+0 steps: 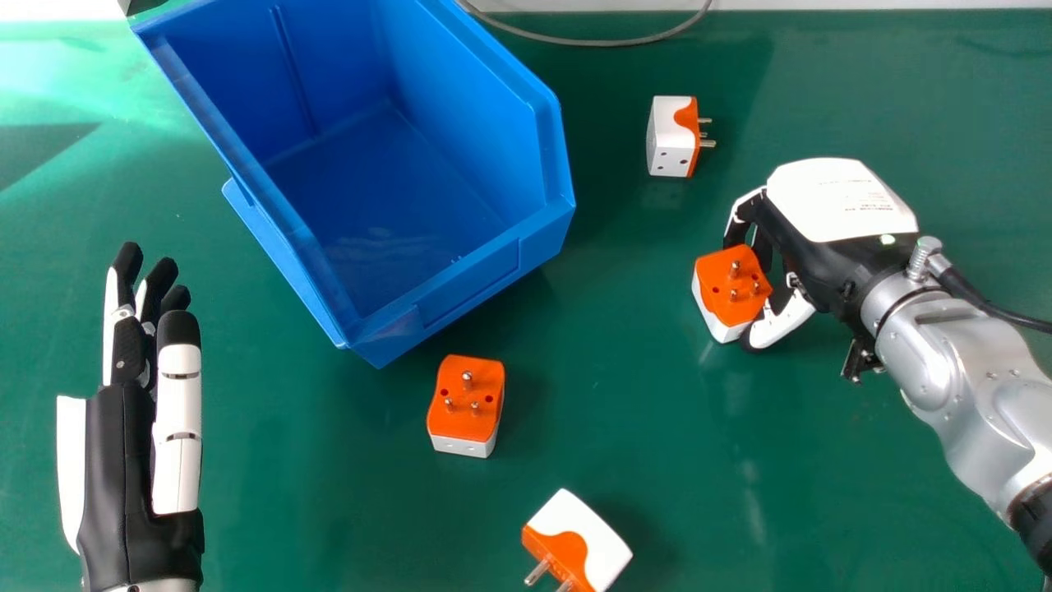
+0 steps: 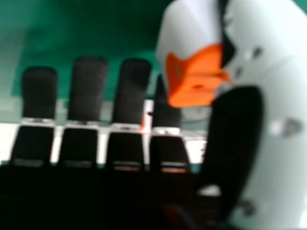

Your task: Pick all objects and put in blue box

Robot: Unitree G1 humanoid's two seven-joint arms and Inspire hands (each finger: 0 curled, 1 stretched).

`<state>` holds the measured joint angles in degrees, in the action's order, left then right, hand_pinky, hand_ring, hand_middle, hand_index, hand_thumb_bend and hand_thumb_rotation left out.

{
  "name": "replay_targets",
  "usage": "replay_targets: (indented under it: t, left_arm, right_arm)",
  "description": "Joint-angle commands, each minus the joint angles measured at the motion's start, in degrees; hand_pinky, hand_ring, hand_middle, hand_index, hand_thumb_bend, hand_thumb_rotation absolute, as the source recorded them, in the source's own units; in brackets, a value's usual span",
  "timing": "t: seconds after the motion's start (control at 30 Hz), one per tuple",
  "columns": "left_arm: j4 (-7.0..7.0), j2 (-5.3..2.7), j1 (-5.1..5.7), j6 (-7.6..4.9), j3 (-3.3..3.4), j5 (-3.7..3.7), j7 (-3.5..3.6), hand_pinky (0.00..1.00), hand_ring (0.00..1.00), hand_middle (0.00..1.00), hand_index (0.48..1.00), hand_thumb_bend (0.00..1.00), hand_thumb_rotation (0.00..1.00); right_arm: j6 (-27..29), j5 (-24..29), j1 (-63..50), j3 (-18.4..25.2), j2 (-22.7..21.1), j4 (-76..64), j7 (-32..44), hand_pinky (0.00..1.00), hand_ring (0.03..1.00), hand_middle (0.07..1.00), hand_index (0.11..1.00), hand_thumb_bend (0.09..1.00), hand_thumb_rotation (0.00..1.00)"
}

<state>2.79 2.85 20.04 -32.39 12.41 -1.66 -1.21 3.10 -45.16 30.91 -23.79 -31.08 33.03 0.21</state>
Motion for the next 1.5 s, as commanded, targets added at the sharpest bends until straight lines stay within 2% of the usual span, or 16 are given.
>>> replay_targets:
  t: [0.0,0.2,0.47,0.57,0.6,0.7,0.77,0.9,1.0,1.1,1.2,1.27,1.33,1.47]
  left_arm:
    - [-1.14,0.15,0.59,-1.09,0.15,0.36,-0.04,0.92,0.94,0.95,0.974,0.48,0.94]
    - [-1.22,0.2,0.5,-0.65,0.2,-0.23,0.17,0.93,0.94,0.95,0.976,0.48,0.94]
    - [-1.21,0.46,0.35,-0.75,0.17,0.08,0.32,0.93,0.94,0.96,0.98,0.49,0.94]
    - [-1.61,0.6,0.49,-0.16,0.12,0.12,0.43,0.93,0.94,0.96,0.982,0.48,0.94]
    - [-1.67,0.58,0.49,-0.12,0.09,-0.07,0.52,0.93,0.94,0.96,0.982,0.48,0.94]
    - [-1.42,0.7,0.41,-0.51,0.15,0.11,0.59,0.93,0.94,0.96,0.984,0.48,0.94]
    - [-1.41,0.57,0.39,-0.3,0.24,0.36,0.37,0.94,0.94,0.96,0.986,0.48,0.94]
    - [-1.57,0.29,0.32,0.07,0.24,1.23,-0.29,0.93,0.94,0.95,0.985,0.48,0.94]
    - [-1.54,0.48,0.27,0.06,0.27,1.85,-0.6,0.92,0.93,0.95,0.978,0.47,0.94]
    - [-1.37,0.71,0.2,-0.13,0.2,1.38,-0.1,0.92,0.93,0.95,0.975,0.47,0.94]
    - [-1.26,0.67,0.12,-0.14,0.2,1.07,0.12,0.92,0.93,0.95,0.975,0.47,0.95]
    - [-1.18,0.6,-0.02,0.01,0.25,1.14,0.02,0.92,0.93,0.95,0.975,0.47,0.95]
    - [-1.12,0.6,-0.16,0.02,0.32,1.67,-0.31,0.92,0.93,0.95,0.973,0.46,0.95]
    - [-1.02,0.73,-0.18,-0.14,0.26,1.25,0.04,0.91,0.93,0.95,0.972,0.46,0.96]
  right_arm:
    - [0.5,1.2,-0.1,1.8,-0.9,-2.2,-1.2,0.37,0.412,0.512,0.502,0.516,0.0]
    - [0.1,2.7,-1.8,3.2,-1.5,-5.6,1.0,0.37,0.413,0.512,0.495,0.516,0.0]
    - [-1.5,1.7,-4.6,3.8,-3.0,-10.7,1.0,0.36,0.417,0.519,0.489,0.511,0.0]
    - [-1.7,3.1,-6.5,5.3,-3.2,-13.7,1.3,0.35,0.425,0.522,0.488,0.505,0.0]
    - [-1.9,3.3,-7.2,5.8,-3.4,-15.0,1.5,0.35,0.425,0.522,0.488,0.505,0.0]
    - [-2.1,3.0,-9.1,7.0,-4.0,-18.6,1.9,0.34,0.428,0.517,0.488,0.504,0.0]
    - [-2.9,2.6,-10.5,7.7,-4.3,-21.3,2.7,0.34,0.428,0.516,0.493,0.501,0.0]
    - [-2.0,3.6,-13.3,9.7,-5.5,-26.4,4.1,0.33,0.427,0.515,0.496,0.5,0.0]
    - [-1.8,3.2,-15.3,11.2,-6.4,-30.4,4.8,0.33,0.426,0.511,0.503,0.498,0.0]
    - [-2.6,2.6,-16.9,12.3,-7.0,-34.4,6.3,0.33,0.424,0.51,0.506,0.497,0.0]
    - [-2.5,2.5,-18.3,13.5,-7.1,-37.8,6.9,0.32,0.422,0.508,0.51,0.496,0.0]
    - [-2.3,2.8,-19.4,14.4,-6.6,-40.3,7.0,0.32,0.42,0.506,0.511,0.496,0.0]
    - [-1.8,3.2,-20.3,15.1,-6.0,-42.3,6.6,0.33,0.419,0.498,0.51,0.496,0.0]
    - [-2.5,2.7,-21.6,15.4,-4.7,-48.1,8.2,0.33,0.421,0.494,0.508,0.497,0.0]
